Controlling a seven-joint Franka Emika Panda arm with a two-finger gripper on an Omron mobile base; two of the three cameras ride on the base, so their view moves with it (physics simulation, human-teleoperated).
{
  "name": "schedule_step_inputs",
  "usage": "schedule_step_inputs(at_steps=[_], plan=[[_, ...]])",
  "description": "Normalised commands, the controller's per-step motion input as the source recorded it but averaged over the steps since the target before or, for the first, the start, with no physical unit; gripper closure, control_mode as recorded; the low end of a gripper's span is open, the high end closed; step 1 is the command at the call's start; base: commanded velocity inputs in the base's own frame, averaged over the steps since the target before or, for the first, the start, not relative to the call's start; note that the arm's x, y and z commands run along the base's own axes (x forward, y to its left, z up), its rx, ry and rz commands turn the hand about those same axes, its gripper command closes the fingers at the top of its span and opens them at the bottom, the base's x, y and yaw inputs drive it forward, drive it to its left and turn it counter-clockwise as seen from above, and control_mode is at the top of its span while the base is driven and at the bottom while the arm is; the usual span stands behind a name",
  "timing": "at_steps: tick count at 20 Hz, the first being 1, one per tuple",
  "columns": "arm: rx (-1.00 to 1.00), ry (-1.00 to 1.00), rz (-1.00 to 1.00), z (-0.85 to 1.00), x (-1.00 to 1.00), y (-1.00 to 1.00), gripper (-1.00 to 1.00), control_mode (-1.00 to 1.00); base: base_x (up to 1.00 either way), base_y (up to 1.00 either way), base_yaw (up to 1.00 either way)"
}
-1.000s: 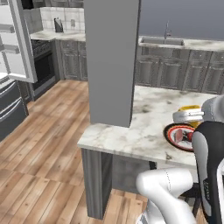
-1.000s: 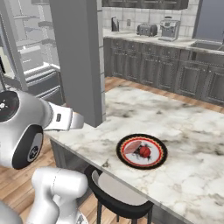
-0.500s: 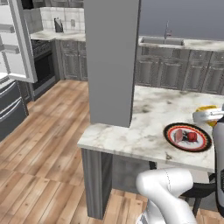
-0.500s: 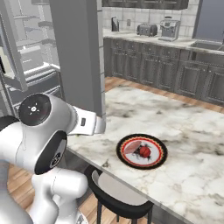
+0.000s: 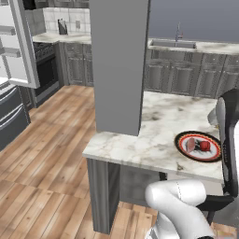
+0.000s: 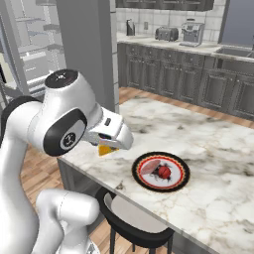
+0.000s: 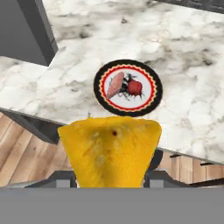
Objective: Take the cheese, steak, and bell pepper from the fridge and place them on the plate on the dining counter to create an appetizer plate.
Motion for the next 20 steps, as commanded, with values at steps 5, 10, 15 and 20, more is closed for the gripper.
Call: schedule_step_inputs(at_steps=[5, 10, 15, 20], plan=[[-0.03, 0.23, -0.08, -0.27, 0.0, -0.42, 1.0, -1.0, 0.0, 0.0, 0.0], [0.0, 0.04, 0.0, -0.47, -0.08, -0.5, 1.0, -1.0, 0.0, 0.0, 0.0], [0.0, -0.03, 0.0, -0.72, -0.01, -0.52, 1.0, -1.0, 0.0, 0.0, 0.0], [0.03, 0.0, 0.0, -0.33, 0.24, -0.48, 1.0, -1.0, 0.0, 0.0, 0.0]])
